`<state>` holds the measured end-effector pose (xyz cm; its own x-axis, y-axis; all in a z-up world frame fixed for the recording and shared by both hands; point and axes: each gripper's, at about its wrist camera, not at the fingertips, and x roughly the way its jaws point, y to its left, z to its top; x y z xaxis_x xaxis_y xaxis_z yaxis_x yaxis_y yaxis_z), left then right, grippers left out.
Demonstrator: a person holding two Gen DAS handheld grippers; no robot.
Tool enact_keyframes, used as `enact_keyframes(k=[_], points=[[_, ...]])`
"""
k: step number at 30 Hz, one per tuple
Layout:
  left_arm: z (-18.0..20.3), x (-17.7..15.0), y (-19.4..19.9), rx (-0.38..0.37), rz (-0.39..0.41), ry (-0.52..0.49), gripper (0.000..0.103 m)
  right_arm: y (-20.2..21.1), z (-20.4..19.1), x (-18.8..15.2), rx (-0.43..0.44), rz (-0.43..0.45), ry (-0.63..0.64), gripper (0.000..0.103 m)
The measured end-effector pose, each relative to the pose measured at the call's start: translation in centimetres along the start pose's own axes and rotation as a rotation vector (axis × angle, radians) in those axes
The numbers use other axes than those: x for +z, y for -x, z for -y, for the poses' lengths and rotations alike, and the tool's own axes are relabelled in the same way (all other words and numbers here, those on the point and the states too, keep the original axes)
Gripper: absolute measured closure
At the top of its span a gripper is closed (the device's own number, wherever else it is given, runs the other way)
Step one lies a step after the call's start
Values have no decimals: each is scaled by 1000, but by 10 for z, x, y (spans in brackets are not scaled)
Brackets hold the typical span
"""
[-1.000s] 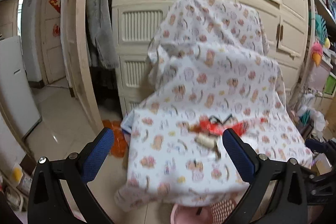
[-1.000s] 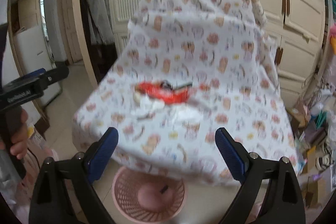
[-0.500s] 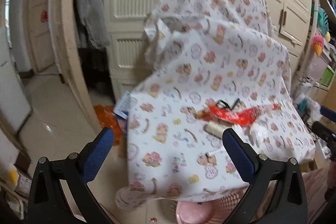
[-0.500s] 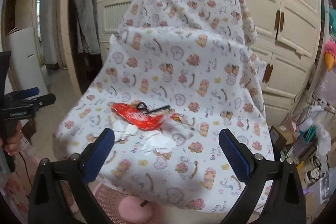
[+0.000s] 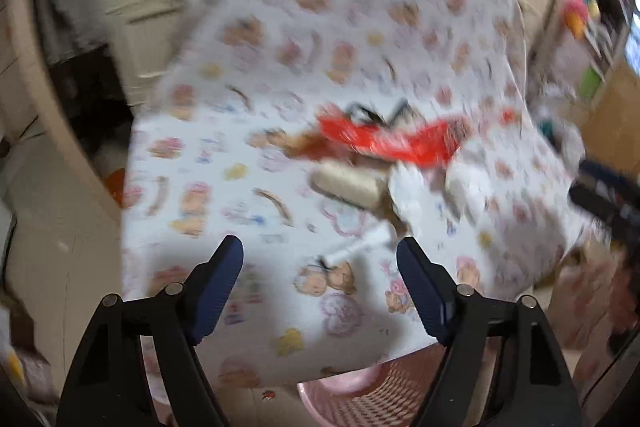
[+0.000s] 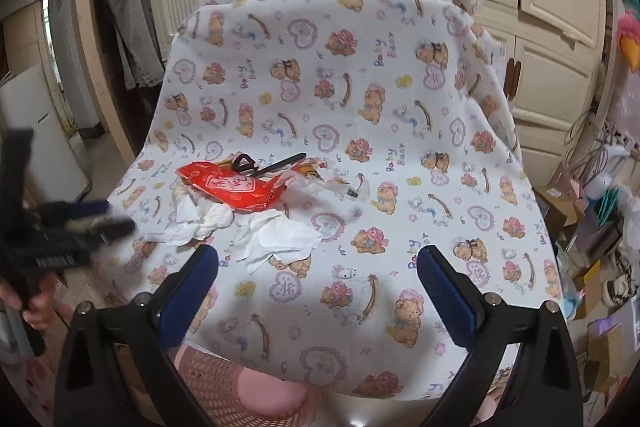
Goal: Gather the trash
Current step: 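Grasp the white tube with the left tool while the right tool grasps a white tissue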
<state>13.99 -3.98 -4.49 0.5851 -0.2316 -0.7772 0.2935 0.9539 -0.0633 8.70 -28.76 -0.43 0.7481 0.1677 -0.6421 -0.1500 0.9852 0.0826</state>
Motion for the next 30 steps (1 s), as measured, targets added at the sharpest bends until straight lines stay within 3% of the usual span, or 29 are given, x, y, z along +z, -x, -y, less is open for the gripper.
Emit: enact_keyframes(k=[2,9,16,17,18,30], points=[[7,0,-12,42,-20,-29,26,-2,2,0,4,-7,-8,4],[27,4,-32,46,-32,-90,29,-4,3,2,-5,-4,3,4],[30,6,-29,20,-17,-79,60,-8,14,2,-22,-17,-37,4],[30,5,-28,5,-18,-77,75,-9,16,2,-25,-17,-45,4],[30,4,-27,-1,-16,-75,81,-9,16,2,-27,-18,-48,4],[28,-9,-9,9,-47,-9,82,-23,4,2,-25,-40,-22,4]])
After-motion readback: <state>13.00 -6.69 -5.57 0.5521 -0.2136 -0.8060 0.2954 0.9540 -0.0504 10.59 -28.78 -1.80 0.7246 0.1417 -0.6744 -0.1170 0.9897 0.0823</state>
